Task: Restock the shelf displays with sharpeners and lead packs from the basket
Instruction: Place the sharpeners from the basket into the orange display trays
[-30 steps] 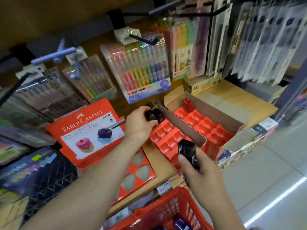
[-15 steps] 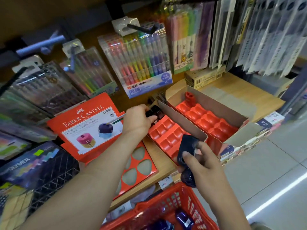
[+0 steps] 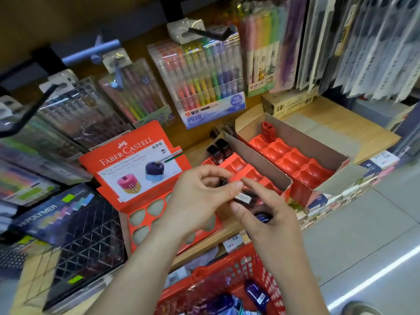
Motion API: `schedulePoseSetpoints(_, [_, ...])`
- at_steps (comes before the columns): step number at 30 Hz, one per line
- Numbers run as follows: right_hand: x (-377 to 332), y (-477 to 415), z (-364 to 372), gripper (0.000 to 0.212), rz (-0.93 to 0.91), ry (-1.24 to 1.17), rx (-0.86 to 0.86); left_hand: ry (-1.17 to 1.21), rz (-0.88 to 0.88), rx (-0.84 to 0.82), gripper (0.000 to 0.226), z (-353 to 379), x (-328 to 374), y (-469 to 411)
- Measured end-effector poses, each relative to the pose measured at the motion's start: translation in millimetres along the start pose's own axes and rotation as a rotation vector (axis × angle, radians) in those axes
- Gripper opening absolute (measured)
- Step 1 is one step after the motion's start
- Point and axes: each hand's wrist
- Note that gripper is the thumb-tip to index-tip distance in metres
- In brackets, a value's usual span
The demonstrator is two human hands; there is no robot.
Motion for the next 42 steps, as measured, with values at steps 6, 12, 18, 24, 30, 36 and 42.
schedulePoseSetpoints(6, [-4.1, -3.0, -12.6, 0.022, 0.251, -0.342, 0.238, -0.418, 0.169, 0.352, 0.036, -22.0, -2.8, -51.7])
schedulePoseSetpoints(12, [2.8, -4.2, -17.0, 0.038, 0.328, -0.475, 0.241, -0.713, 0.235, 0.260, 0.052, -4.1, -18.5, -83.9])
schedulePoseSetpoints(18, [3.4, -6.2, -14.7, 0.051, 0.325, -0.500, 0.341, -0.762, 0.260, 0.285, 0.051, 3.1, -24.6, -95.1])
schedulePoseSetpoints(24, [0.6, -5.6, -9.9, 0.073, 0.337, -0.536, 0.355, -0.809, 0.346, 0.221, 0.043, 9.2, -20.4, -98.2])
schedulePoseSetpoints(30, [-2.4, -5.8, -9.0, 0.043, 0.389, -0.651, 0.279, -0.801, 0.258, 0.216, 0.044, 13.5, -29.5, -99.1])
schedulePoseSetpoints(36, [-4.0, -3.4, -1.8, 0.048, 0.436, -0.756, 0.172, -0.749, 0.285, 0.229, 0.037, 12.7, -11.2, -72.0])
schedulePoseSetpoints(42, [0.6, 2.4, 5.6, 0.083, 0.437, -0.584, 0.047, -0.023, 0.164, -0.279, 0.042, -9.4, 11.4, 45.1])
Point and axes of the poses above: each hand's wrist, its own y-axis away from the middle knuckle, its own z-axis out of the palm, x = y × z, and after that the axes turned 10 degrees about x, right-handed
